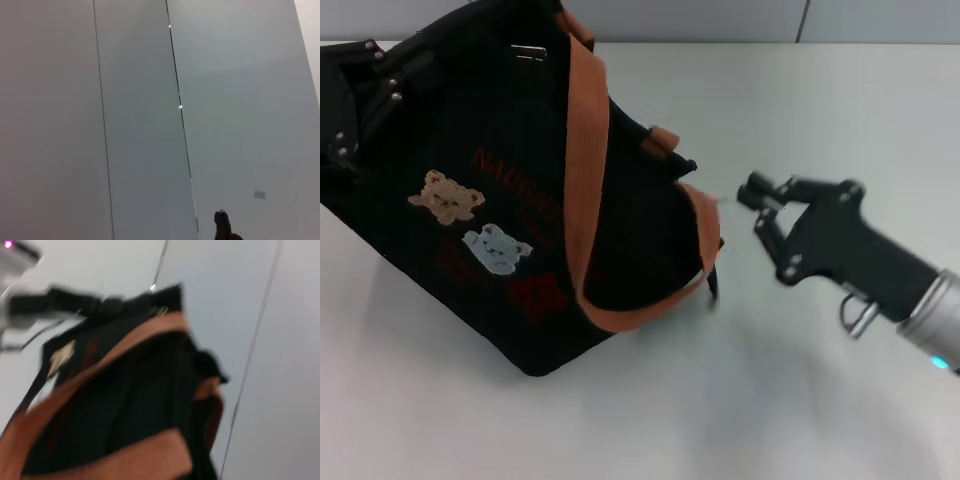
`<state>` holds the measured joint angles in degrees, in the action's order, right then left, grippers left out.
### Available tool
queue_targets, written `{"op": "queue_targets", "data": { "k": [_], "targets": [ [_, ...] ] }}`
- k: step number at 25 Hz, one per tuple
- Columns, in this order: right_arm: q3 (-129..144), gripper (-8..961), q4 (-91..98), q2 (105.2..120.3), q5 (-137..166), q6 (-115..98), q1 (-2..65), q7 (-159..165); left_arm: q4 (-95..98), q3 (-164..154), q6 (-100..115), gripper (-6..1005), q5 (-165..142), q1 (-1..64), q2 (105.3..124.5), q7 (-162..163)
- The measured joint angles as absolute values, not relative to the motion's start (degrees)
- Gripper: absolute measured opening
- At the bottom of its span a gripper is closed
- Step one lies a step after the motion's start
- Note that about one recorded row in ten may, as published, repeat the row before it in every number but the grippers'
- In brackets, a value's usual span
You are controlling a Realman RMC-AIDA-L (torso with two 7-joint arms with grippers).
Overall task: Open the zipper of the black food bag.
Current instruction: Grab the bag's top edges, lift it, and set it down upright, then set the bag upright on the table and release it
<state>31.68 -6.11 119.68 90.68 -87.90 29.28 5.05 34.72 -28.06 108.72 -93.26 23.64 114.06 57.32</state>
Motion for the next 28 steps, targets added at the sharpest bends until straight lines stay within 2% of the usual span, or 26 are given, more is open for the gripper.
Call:
{"op": "queue_targets", "data": {
  "k": [6, 12, 16, 21, 28],
  "targets": [
    [31.9, 57, 9.1, 119.32, 90.8, -92.1, 29.4, 32.7, 34.5, -28.5, 108.9, 87, -93.4, 23.6, 114.34, 57.3],
    [36.2, 306, 18.3, 119.18, 94.9, -85.8, 33.5, 48.5, 34.2, -28.8, 109.1, 87, -93.5, 23.5, 114.36, 57.3],
    [44.7, 452, 20.6, 119.18, 99.3, -76.1, 40.3, 57.5, 34.2, -29.8, 109.1, 88, -93.5, 23.5, 114.57, 57.3],
    [53.6, 458, 19.3, 119.58, 100.0, -67.9, 45.2, 61.2, 34.2, -30.1, 109.2, 88, -93.6, 23.4, 114.69, 57.3],
    [55.7, 400, 16.4, 119.80, 99.7, -62.5, 49.6, 63.8, 34.2, -30.1, 109.5, 87, -93.6, 22.9, 114.87, 57.3]
  ]
}}
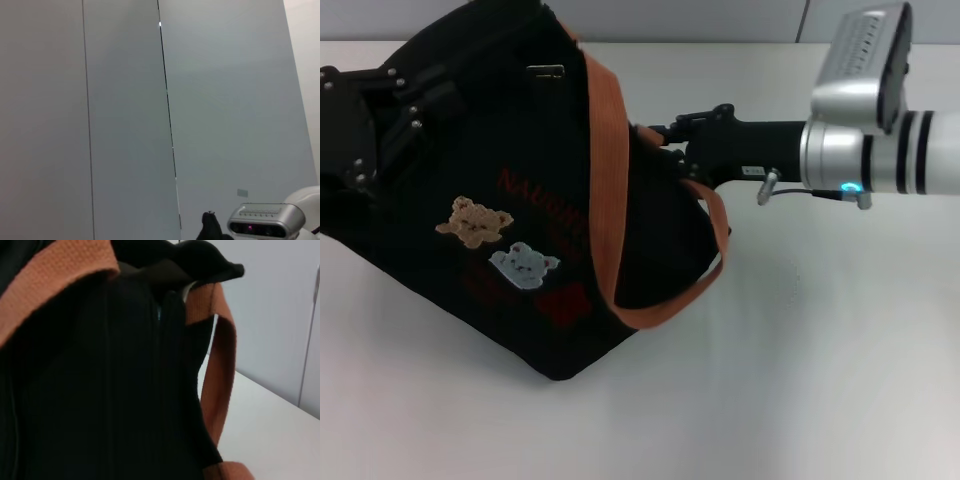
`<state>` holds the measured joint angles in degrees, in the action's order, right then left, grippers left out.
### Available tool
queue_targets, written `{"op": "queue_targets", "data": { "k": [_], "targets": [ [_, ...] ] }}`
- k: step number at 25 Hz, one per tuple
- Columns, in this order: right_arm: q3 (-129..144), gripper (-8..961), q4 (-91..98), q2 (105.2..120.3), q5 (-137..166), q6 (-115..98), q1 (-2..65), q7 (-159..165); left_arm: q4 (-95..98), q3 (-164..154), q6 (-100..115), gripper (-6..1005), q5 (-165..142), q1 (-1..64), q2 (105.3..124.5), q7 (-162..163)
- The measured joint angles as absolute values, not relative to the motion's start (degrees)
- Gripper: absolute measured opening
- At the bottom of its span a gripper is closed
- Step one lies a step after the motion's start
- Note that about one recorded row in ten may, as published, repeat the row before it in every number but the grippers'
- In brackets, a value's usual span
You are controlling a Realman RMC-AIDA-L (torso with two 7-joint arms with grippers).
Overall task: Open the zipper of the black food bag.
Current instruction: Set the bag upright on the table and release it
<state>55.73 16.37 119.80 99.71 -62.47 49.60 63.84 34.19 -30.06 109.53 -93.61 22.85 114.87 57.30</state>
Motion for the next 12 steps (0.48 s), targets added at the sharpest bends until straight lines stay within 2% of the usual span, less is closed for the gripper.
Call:
{"op": "queue_targets", "data": {
  "k": [8, 12],
  "targets": [
    [58.6, 334, 15.5, 119.80, 99.8, -62.0, 51.0, 65.8, 34.2, -30.1, 110.0, 87, -93.6, 22.6, 114.85, 57.3],
    [58.2, 156, 15.5, 119.79, 99.1, -62.4, 50.5, 66.1, 34.2, -30.1, 110.1, 87, -93.6, 22.5, 114.83, 57.3]
  ]
}}
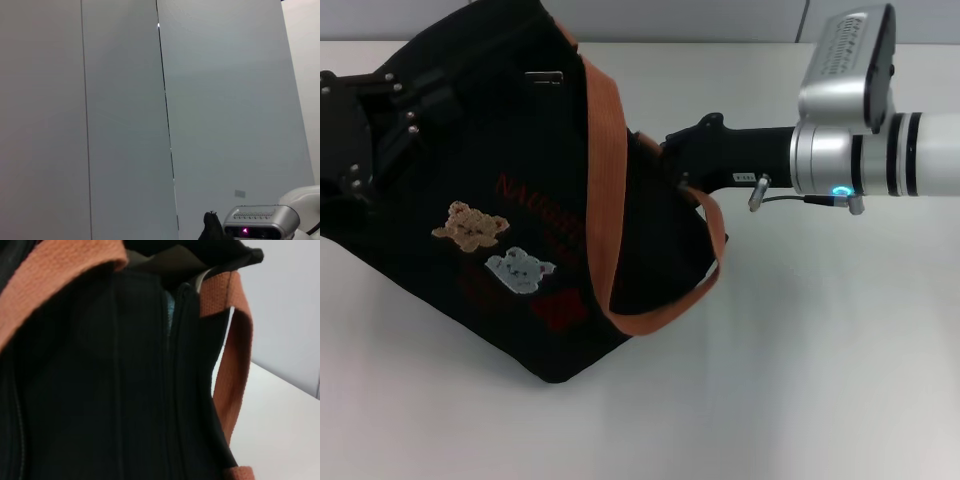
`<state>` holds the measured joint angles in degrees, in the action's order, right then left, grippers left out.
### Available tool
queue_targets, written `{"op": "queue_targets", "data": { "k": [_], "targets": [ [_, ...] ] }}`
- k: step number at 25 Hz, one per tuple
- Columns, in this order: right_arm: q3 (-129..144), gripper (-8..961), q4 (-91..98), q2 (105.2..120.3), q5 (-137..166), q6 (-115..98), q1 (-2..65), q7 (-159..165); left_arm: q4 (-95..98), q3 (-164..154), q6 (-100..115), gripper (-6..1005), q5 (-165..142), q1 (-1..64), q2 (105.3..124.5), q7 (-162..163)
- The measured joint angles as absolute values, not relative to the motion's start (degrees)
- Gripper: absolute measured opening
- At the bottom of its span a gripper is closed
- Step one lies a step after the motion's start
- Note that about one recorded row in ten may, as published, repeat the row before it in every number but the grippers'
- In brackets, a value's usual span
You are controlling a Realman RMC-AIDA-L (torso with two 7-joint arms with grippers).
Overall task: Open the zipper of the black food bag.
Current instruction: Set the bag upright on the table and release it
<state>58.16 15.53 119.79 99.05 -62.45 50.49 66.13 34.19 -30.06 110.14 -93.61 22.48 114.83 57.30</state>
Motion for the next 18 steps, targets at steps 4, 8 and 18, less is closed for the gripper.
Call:
{"op": "queue_targets", "data": {
  "k": [4, 8, 18],
  "targets": [
    [58.1, 66, 17.4, 119.42, 94.2, -63.8, 48.1, 67.8, 34.2, -30.3, 110.2, 85, -93.6, 22.1, 114.96, 57.3],
    [57.9, 31, 24.7, 118.89, 87.5, -67.1, 42.6, 72.6, 34.2, -31.6, 109.9, 84, -93.7, 21.2, 115.87, 56.7],
    [54.1, 119, 29.9, 116.12, 83.4, -69.8, 39.5, 84.6, 17.5, -35.2, 98.8, 82, -95.5, 22.7, 118.68, 46.0]
  ]
}}
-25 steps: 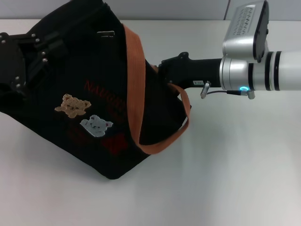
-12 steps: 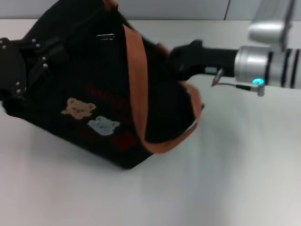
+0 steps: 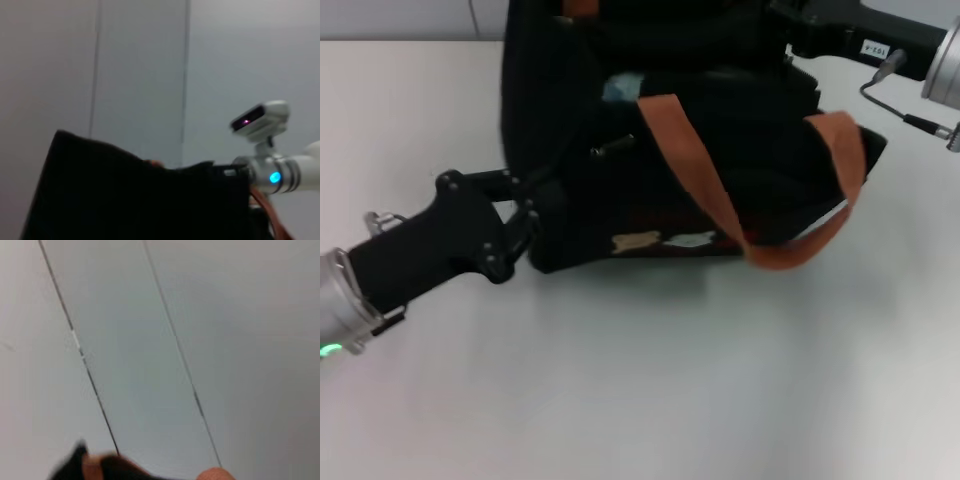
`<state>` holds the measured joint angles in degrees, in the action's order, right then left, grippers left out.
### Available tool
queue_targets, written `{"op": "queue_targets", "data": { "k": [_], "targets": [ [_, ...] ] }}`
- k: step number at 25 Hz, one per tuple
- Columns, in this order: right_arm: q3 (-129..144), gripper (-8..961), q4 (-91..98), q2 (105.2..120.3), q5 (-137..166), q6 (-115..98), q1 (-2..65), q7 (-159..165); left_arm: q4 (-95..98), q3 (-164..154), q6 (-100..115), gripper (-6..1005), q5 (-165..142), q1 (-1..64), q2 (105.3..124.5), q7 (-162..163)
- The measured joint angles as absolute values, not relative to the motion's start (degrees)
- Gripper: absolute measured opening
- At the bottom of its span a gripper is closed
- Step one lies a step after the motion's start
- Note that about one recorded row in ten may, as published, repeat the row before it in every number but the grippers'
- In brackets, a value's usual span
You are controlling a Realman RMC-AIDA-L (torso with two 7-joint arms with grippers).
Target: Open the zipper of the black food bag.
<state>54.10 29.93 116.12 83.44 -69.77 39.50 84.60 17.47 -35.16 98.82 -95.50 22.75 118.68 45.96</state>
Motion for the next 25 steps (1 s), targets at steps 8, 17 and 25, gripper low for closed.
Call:
{"op": "queue_targets", "data": {
  "k": [8, 17, 25],
  "targets": [
    [53.4, 190, 30.3, 116.16, 83.3, -70.2, 37.8, 85.8, 14.1, -34.6, 96.5, 275, -91.8, 21.9, 118.53, 44.2],
    [38.3, 580, 34.6, 115.92, 83.1, -85.2, 32.0, 86.2, 16.8, -34.5, 102.9, 465, -87.7, 19.3, 118.03, 47.6],
    [33.8, 739, 33.6, 112.88, 83.1, -91.9, 28.2, 89.9, 20.7, -33.7, 109.8, 737, -87.6, 17.2, 117.49, 51.1]
  ]
}}
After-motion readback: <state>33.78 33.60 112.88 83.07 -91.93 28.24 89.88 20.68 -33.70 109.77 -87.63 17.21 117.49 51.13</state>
